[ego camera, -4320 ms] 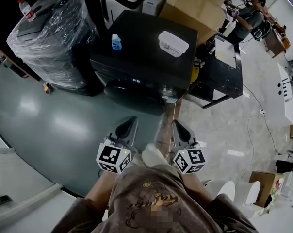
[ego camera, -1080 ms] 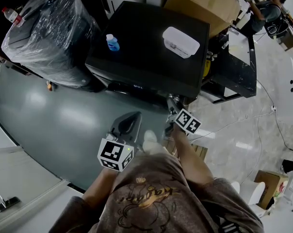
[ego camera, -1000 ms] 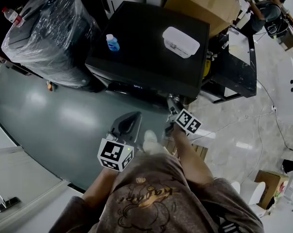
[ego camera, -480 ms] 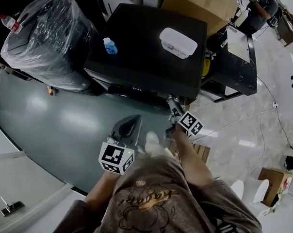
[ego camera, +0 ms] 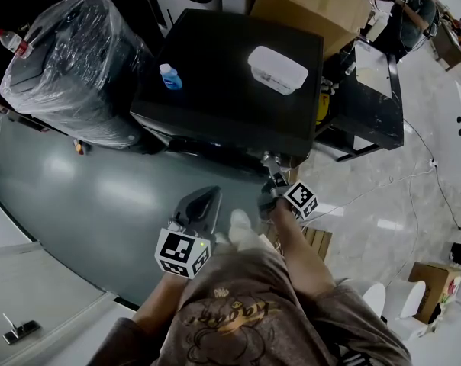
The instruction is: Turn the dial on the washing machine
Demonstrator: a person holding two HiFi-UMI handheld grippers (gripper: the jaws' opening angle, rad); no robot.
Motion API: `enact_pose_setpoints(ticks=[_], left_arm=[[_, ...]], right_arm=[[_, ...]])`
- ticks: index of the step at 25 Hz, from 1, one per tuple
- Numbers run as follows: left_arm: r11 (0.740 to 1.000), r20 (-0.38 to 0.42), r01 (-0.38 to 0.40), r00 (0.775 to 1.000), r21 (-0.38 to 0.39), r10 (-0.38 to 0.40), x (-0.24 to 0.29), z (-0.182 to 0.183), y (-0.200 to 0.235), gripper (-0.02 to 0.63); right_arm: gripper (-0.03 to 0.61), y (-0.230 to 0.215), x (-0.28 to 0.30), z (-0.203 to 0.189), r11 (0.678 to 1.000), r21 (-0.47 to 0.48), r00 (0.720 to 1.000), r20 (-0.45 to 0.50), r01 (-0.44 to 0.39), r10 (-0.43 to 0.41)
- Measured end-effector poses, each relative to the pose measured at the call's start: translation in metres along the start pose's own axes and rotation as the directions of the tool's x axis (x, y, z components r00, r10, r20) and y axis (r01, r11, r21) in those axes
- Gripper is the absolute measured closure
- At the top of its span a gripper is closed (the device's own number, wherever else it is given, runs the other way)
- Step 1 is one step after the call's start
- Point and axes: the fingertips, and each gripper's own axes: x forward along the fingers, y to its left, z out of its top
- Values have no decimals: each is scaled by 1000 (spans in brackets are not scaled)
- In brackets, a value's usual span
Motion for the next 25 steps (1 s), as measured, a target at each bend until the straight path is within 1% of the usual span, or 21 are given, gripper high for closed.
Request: enact_pose_setpoints(ticks=[2, 4, 8, 10, 13, 18, 21, 24, 25], left_arm=[[1000, -5, 0, 1000, 2, 0, 0, -1, 1, 614], [1000, -8, -1, 1000, 3, 1, 0, -2, 1, 614], [1000, -10, 0, 1000, 7, 0, 1, 0, 2, 614], [1000, -11, 2, 1000, 8, -2, 2, -1, 2, 614], [1000, -14, 5, 1000, 9, -5, 4, -3, 1, 614], [1000, -17, 8, 1000, 9, -8, 5, -5, -2, 614], [1000, -25, 8, 1000, 13, -7, 3, -6, -3, 614], [1000, -33, 7, 999, 22, -6, 1, -6, -4, 614], [1000, -33, 8, 999, 23, -7, 1, -7, -5, 614]], right_arm=[[319, -2, 0, 0, 998, 55, 1000, 17, -25, 24], [319, -3, 0, 0, 995, 89, 999, 32, -47, 44], [319, -7, -2, -1, 986, 159, 998, 50, -51, 44], [319, -8, -1, -1, 981, 181, 996, 63, -71, 60], [319, -11, -1, -2, 968, 236, 994, 88, -80, 61], [319, -14, -2, -4, 927, 347, 986, 136, -141, 99], [319, -14, -1, -4, 894, 405, 977, 165, -192, 136], [319, -16, 0, -5, 852, 462, 965, 201, -246, 169], [319, -17, -1, -5, 847, 467, 962, 208, -255, 175]])
